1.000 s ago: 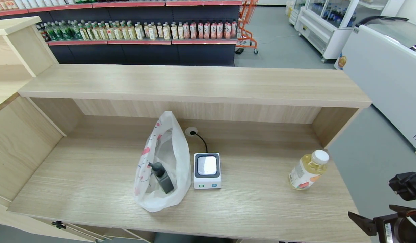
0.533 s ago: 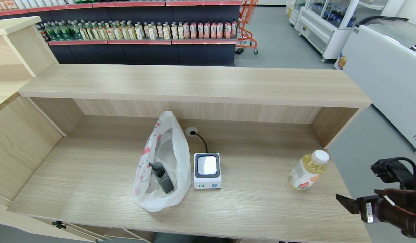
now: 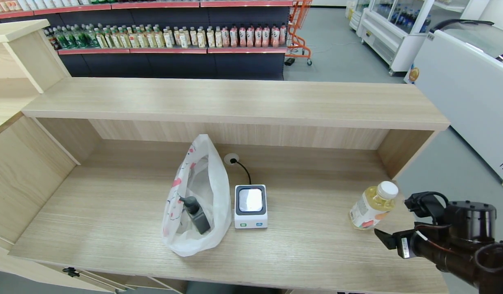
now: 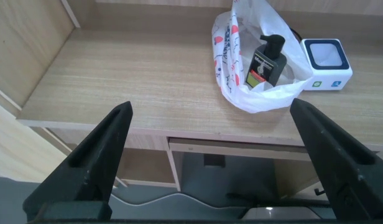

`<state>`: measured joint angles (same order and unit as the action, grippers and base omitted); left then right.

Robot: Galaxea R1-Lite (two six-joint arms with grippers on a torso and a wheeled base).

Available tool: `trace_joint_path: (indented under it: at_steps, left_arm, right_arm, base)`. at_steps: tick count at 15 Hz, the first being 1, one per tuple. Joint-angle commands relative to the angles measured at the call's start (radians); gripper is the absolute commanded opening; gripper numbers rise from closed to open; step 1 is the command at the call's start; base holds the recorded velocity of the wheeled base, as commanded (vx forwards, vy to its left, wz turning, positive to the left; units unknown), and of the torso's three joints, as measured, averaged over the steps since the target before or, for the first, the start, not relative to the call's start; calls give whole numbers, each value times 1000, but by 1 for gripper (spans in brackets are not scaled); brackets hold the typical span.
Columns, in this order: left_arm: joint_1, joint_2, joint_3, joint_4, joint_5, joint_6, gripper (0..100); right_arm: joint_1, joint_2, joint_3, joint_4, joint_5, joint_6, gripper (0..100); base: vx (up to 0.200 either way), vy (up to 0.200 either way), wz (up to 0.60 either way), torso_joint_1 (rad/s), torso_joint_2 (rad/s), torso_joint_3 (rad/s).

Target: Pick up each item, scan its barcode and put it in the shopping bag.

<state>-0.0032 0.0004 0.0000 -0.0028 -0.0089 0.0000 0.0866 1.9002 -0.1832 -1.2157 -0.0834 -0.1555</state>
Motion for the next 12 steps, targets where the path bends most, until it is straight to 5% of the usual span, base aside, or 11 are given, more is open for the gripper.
trace_joint_path:
  at_steps: [1, 12]
  left_arm:
    - [0, 0, 0, 0, 0, 0, 100]
    - [0, 0, 0, 0, 0, 0, 100]
  right_arm:
    - [28, 72, -36, -10, 2, 10, 100]
    - [91, 244, -177, -209, 1, -7, 100]
  base:
    - [0, 0, 0, 0, 0, 0]
    - [0, 0, 0, 0, 0, 0]
